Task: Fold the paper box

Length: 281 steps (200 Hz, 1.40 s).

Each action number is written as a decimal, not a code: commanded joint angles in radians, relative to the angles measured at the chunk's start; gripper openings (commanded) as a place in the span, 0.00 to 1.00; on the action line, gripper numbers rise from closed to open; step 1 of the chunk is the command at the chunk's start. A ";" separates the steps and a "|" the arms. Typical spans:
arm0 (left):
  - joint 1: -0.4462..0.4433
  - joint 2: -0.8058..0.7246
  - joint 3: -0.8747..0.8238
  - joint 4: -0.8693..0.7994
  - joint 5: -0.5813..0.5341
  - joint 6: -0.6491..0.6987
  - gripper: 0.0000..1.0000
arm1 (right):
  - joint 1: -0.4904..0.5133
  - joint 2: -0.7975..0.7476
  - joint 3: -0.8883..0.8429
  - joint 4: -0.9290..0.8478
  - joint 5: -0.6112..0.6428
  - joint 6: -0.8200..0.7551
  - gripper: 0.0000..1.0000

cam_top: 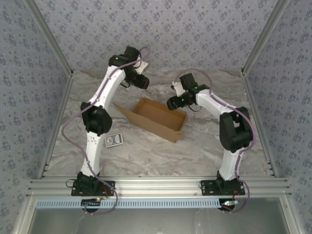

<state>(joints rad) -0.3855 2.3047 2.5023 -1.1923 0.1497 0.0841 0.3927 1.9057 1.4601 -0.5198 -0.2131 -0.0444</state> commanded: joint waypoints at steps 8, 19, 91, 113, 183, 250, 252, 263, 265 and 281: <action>0.050 -0.204 -0.116 0.111 0.013 -0.057 0.62 | 0.044 0.083 0.089 -0.061 0.012 -0.047 0.73; 0.062 -0.274 -0.206 0.162 0.012 -0.067 0.62 | 0.054 0.117 0.122 -0.073 0.029 -0.049 0.73; 0.092 -0.820 -0.924 0.570 -0.030 -0.210 0.67 | 0.024 0.274 0.293 -0.128 0.101 0.090 0.59; 0.096 -0.974 -1.098 0.657 -0.069 -0.256 0.71 | -0.024 0.264 0.273 -0.117 0.103 0.166 0.52; 0.097 -1.135 -1.339 0.723 -0.081 -0.332 0.72 | -0.211 0.085 0.021 -0.035 0.090 0.298 0.46; 0.092 -1.117 -1.460 0.783 -0.023 -0.364 0.71 | -0.235 -0.129 -0.310 0.143 -0.133 0.406 0.65; 0.091 -1.117 -1.464 0.786 -0.022 -0.365 0.71 | -0.235 -0.133 -0.317 0.147 -0.138 0.410 0.65; 0.088 -1.125 -1.492 0.802 -0.021 -0.372 0.71 | -0.225 -0.162 -0.355 0.176 -0.160 0.435 0.65; 0.088 -1.126 -1.498 0.806 -0.022 -0.374 0.71 | -0.222 -0.167 -0.363 0.183 -0.164 0.440 0.65; 0.089 -1.138 -1.542 0.833 -0.028 -0.389 0.71 | -0.186 -0.211 -0.419 0.240 -0.189 0.484 0.65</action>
<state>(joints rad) -0.2947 1.1915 1.0122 -0.4217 0.1081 -0.2733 0.1692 1.7596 1.1076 -0.3721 -0.3180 0.3496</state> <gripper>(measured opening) 0.714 0.649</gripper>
